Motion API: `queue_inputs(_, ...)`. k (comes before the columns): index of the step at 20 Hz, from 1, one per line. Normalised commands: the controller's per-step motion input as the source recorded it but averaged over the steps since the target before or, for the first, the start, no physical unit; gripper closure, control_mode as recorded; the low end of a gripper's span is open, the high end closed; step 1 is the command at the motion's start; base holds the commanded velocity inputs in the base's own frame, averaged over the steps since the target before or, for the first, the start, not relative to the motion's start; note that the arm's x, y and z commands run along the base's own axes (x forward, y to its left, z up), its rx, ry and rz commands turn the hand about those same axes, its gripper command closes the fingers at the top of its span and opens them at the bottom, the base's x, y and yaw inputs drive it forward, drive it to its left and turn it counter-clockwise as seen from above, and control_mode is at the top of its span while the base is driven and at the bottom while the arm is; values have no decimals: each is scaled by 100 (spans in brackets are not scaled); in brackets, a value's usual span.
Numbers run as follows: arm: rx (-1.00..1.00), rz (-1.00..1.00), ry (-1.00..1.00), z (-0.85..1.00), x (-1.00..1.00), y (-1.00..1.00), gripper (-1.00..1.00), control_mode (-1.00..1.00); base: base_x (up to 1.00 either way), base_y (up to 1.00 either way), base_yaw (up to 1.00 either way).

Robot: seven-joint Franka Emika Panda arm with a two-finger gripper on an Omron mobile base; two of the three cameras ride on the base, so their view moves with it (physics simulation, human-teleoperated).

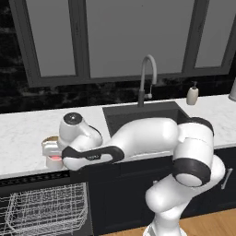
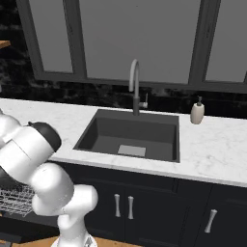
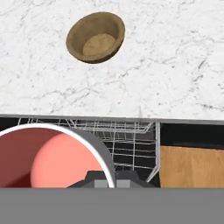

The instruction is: Pick up the cup and bowl from the counter, place them in the dishwasher, and close the dishwasher door.

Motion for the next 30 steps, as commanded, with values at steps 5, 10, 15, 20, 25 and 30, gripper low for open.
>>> queue_inputs(5, 0, -4, 0, 1, -100, 0, 100, -100, 0, 0, 0)
queue_inputs(10, 0, 0, 11, -4, -63, 0, 100, -100, 0, 0, 0)
queue_inputs(15, 0, 0, 16, -4, -40, 0, 100, -100, 0, 0, 0)
queue_inputs(20, -1, 0, 18, -22, -37, 0, 100, -100, 0, 0, 0)
queue_inputs(25, -6, 0, 19, -33, -36, 18, 100, -100, 0, 0, 0)
queue_inputs(30, -11, 0, 6, -35, -40, 28, 100, -100, 0, 0, 0)
